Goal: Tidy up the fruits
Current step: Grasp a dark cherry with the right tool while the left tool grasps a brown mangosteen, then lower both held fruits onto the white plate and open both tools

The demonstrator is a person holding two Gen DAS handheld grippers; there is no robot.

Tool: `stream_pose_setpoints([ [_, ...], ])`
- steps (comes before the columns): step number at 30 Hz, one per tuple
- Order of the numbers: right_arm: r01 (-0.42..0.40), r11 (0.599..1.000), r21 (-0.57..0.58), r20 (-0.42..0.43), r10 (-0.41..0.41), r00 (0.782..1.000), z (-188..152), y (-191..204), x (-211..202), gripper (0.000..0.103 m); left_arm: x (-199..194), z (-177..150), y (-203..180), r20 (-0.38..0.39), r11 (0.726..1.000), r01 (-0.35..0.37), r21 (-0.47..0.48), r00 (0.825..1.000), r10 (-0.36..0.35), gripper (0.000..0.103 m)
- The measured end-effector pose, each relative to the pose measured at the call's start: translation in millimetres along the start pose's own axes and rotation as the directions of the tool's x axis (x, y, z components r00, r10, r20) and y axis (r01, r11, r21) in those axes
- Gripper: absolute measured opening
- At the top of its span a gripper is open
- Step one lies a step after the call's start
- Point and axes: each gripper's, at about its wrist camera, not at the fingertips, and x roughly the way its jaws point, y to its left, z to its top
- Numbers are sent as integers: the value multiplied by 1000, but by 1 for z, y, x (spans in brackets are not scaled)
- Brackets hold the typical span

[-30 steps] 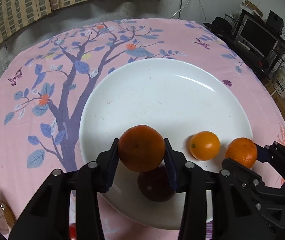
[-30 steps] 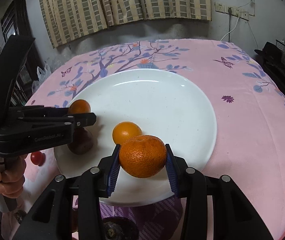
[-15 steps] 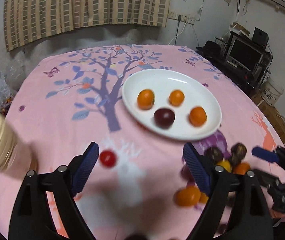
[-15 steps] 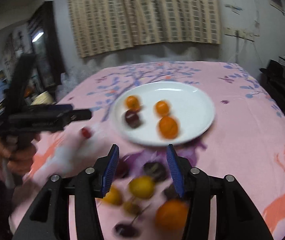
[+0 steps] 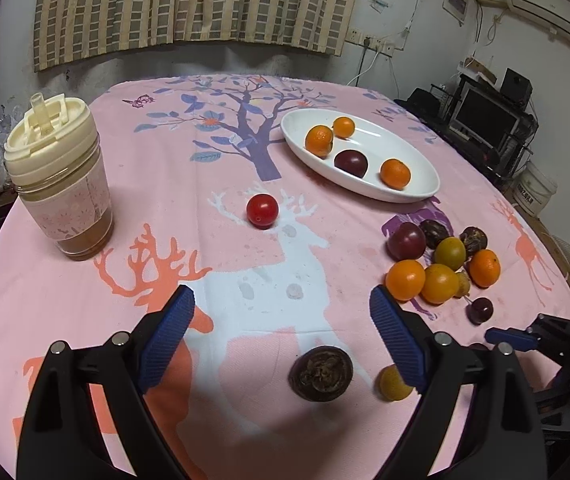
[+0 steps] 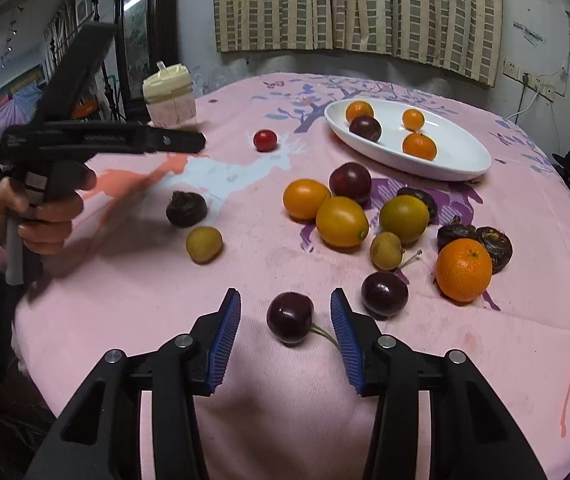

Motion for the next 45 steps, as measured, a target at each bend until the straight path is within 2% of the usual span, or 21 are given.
stream_pose_setpoints([
  [3,7,1000,-5,-24,-7,1000,1,-1,6,42,-1,0,-2,1,1000,-11,10,1000,11,87],
  [7,-9,1000,15,-55,10,998,1,-6,11,26,1,-2,-7,-16,999,-14,47,1000,15,87],
  [11,-46,997,62,-29,48,998,-1,-15,8,26,6,-11,-12,-62,994,30,110,998,-23,83],
  [16,-71,993,98,-8,72,997,-2,-21,5,26,14,-26,-18,-134,981,72,182,990,-48,69],
  [23,-85,991,103,4,86,996,-2,-22,3,26,25,-33,-21,-200,974,110,196,977,-71,51],
  [29,-100,989,110,13,99,995,-2,-24,2,26,28,-35,-25,-211,971,105,215,976,-59,48],
  [31,-105,988,113,19,103,994,-2,-26,1,26,27,-35,-27,-211,969,102,225,976,-54,39],
  [32,-108,988,114,23,106,994,-2,-26,1,26,27,-36,-28,-211,968,107,225,976,-59,38],
  [36,-124,985,121,41,120,992,-2,-28,-2,26,25,-36,-30,-210,969,94,229,977,-45,37],
  [40,-158,978,139,76,148,986,2,-34,-6,26,24,-20,-32,-198,975,108,193,978,-69,37],
  [42,-164,976,146,109,149,983,12,-42,-11,26,23,3,-36,-160,980,115,164,983,-88,37],
  [45,-137,978,155,186,107,977,37,-58,-20,26,32,46,-46,-96,984,135,113,988,-125,37],
])
